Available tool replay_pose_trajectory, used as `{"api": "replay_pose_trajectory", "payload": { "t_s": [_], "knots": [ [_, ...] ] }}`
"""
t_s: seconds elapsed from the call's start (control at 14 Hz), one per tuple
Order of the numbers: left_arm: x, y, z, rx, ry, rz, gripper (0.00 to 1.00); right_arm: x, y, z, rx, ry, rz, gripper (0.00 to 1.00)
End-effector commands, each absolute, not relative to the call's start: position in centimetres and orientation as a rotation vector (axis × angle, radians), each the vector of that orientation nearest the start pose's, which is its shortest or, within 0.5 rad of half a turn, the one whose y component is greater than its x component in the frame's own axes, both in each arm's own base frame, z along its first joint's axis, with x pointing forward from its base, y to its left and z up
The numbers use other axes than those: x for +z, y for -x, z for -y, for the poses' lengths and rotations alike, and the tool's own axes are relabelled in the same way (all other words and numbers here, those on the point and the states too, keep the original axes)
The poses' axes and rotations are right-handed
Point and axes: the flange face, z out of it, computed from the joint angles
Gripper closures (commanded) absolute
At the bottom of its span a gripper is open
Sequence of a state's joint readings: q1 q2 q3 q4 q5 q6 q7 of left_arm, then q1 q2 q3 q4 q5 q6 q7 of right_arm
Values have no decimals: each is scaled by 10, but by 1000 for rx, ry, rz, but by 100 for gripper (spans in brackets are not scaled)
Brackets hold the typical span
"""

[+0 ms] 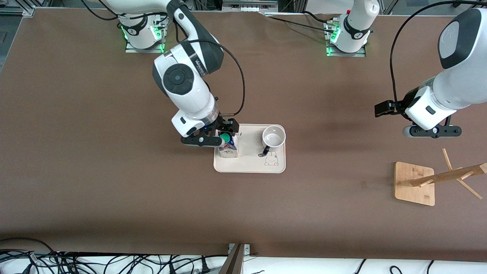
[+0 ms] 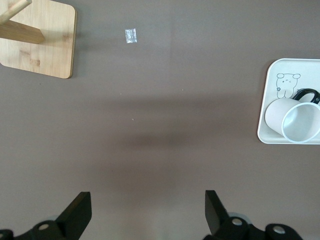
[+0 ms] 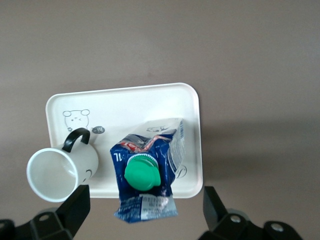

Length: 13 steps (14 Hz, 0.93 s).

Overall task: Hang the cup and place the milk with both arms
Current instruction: 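Close the right gripper around the blue milk carton on the tray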

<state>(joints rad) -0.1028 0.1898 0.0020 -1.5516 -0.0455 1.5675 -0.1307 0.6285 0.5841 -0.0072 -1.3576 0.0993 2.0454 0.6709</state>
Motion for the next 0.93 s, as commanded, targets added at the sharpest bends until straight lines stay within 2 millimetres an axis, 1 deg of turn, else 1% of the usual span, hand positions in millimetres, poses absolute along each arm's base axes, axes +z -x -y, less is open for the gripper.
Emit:
{"api": "replay_pose_trajectory", "payload": {
  "t_s": [0.0, 0.14, 0.21, 0.43, 0.5, 0.57, 0.64, 0.71, 0.79, 0.86],
  "knots": [
    [528, -600, 65, 285, 3133, 41, 0, 373, -589, -440, -74, 3040, -124, 0],
    [528, -599, 66, 285, 3133, 39, 0, 363, -585, -439, -51, 3054, -114, 0],
    [528, -599, 66, 285, 3133, 36, 0, 356, -581, -443, -45, 3057, -106, 0],
    [528, -600, 66, 282, 3134, 34, 0, 332, -582, -447, -97, 3034, -101, 0],
    [528, -600, 67, 282, 3134, 32, 0, 328, -583, -448, -109, 3028, -99, 0],
    [528, -600, 67, 282, 3134, 31, 0, 323, -583, -449, -114, 3027, -96, 3],
    [528, -600, 66, 282, 3134, 29, 0, 323, -584, -448, -126, 3037, -84, 10],
    [528, -600, 65, 282, 3136, 8, 0, 323, -584, -448, -125, 3041, -80, 25],
    [528, -600, 65, 282, 3136, -7, 0, 323, -584, -448, -123, 3042, -82, 45],
    [528, -600, 64, 283, 3139, -12, 0, 323, -584, -448, -122, 3041, -78, 61]
  ]
}}
